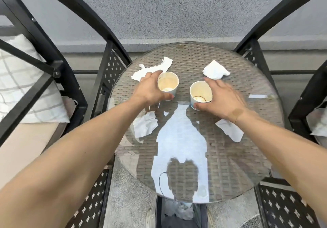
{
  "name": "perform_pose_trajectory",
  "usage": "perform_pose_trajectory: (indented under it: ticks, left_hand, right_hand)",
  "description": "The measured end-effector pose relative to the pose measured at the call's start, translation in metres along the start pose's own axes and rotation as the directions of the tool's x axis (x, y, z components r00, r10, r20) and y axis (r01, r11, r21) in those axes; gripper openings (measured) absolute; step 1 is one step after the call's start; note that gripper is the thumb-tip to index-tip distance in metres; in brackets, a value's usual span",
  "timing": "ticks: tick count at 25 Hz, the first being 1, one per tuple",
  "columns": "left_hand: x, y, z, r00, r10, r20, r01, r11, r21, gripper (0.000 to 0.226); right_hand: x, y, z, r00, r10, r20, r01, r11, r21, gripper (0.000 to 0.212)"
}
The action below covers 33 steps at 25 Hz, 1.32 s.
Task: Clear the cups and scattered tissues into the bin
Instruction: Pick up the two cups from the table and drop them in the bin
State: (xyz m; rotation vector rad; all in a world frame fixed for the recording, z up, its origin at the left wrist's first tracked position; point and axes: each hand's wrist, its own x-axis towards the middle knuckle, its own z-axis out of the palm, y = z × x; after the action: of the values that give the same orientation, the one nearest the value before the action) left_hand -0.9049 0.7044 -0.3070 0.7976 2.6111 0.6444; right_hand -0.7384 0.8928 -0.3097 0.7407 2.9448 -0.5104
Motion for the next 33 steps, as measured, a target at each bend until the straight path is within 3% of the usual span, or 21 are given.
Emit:
perform_pose_trajectory:
  ticks: [7,18,28,33]
  left_hand:
    - [-0.028,0.009,-0.004,0.998,-0.018,-0.064,0.011,0.994,-0.105,0.089]
    - [-0.204,0.029,-0.033,0.991,0.073,-0.109,-0.092,0.979,-0.184,0.083]
    - [-0.349,-0.006,0.022,0.999,-0.037,0.038,0.046,0.965,-0.259,0.08]
    - [-0.381,-0.024,0.075,0.962,-0.14,0.234,0.191,0.959,-0.211,0.079]
  right_hand:
    - [-0.025,-0.013,-0.013,0.997,-0.011,-0.076,0.018,0.996,0.089,0.084]
    - [-0.169,-0.056,-0.04,0.997,0.011,-0.078,0.006,0.977,0.214,0.081]
    - [-0.31,-0.06,0.015,0.996,0.069,0.051,-0.081,0.952,0.294,0.083]
    - [-0.351,-0.046,0.065,0.959,0.101,0.266,-0.162,0.962,0.219,0.083]
